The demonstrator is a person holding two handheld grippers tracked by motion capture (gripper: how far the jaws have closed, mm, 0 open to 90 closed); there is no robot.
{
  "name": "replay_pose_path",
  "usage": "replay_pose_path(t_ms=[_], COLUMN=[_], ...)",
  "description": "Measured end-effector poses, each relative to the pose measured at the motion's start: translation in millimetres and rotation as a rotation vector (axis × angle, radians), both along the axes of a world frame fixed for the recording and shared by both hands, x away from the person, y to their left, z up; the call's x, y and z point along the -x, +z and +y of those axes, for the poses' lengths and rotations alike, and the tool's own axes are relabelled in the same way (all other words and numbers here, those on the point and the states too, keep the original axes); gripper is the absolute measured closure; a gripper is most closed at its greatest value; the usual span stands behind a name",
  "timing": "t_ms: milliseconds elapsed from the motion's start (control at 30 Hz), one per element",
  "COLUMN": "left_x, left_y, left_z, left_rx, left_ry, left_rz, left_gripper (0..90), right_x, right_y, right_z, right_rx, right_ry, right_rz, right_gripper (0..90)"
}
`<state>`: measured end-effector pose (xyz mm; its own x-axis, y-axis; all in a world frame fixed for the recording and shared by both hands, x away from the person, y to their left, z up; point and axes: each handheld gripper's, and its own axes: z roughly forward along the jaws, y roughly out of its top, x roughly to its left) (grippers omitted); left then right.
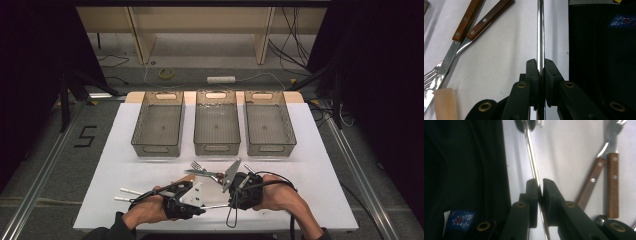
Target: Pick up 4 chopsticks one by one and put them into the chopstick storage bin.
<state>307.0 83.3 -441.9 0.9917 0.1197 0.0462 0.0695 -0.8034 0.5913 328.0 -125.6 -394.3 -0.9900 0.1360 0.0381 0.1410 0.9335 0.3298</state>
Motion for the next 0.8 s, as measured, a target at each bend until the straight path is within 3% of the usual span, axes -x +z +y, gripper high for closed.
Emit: replay_pose_path(t_ms=[33, 167, 233, 267, 333, 367, 400, 500, 800], left_x=[-1.1, -3.5, -4.3, -4.9, -6.3, -7.0, -7.5, -12.1, -21.0], left_y=[0.1, -0.9, -0.5, 0.2, 0.6, 0.7, 0.8, 2.8, 10.0], left_z=[0.9, 3.7, 4.4, 5.0, 6.3, 7.2, 8.0, 12.6, 25.1], left_rx=[-0.015, -0.012, -0.008, -0.005, -0.003, 0.000, 0.001, 0.021, 0.071], left_ry=[0.006, 0.027, 0.043, 0.056, 0.077, 0.087, 0.096, 0.153, 0.275], left_rz=[-0.004, 0.000, -0.001, 0.001, 0.003, 0.002, -0.001, 0.016, 0.036], left_gripper=[83.3, 83.4, 83.4, 83.4, 83.4, 83.4, 83.4, 83.5, 83.4], right_x=[-2.0, -5.9, -7.1, -8.8, -10.1, -11.3, -11.3, -12.3, -13.5], right_y=[2.1, 9.2, 11.9, 14.7, 15.0, 17.7, 17.7, 22.9, 26.4], right_z=[-1.8, -7.9, -10.3, -14.3, -16.2, -22.0, -22.0, -33.2, -58.2], right_rx=[-0.003, -0.093, -0.109, -0.133, -0.147, -0.176, -0.176, -0.236, -0.271], right_ry=[-0.008, -0.085, -0.115, -0.162, -0.172, -0.222, -0.222, -0.263, -0.354], right_rz=[0.000, -0.013, -0.024, -0.041, -0.052, -0.064, -0.064, -0.091, -0.127], right_gripper=[78.8, 65.8, 62.4, 56.5, 54.6, 50.6, 50.6, 46.6, 37.1])
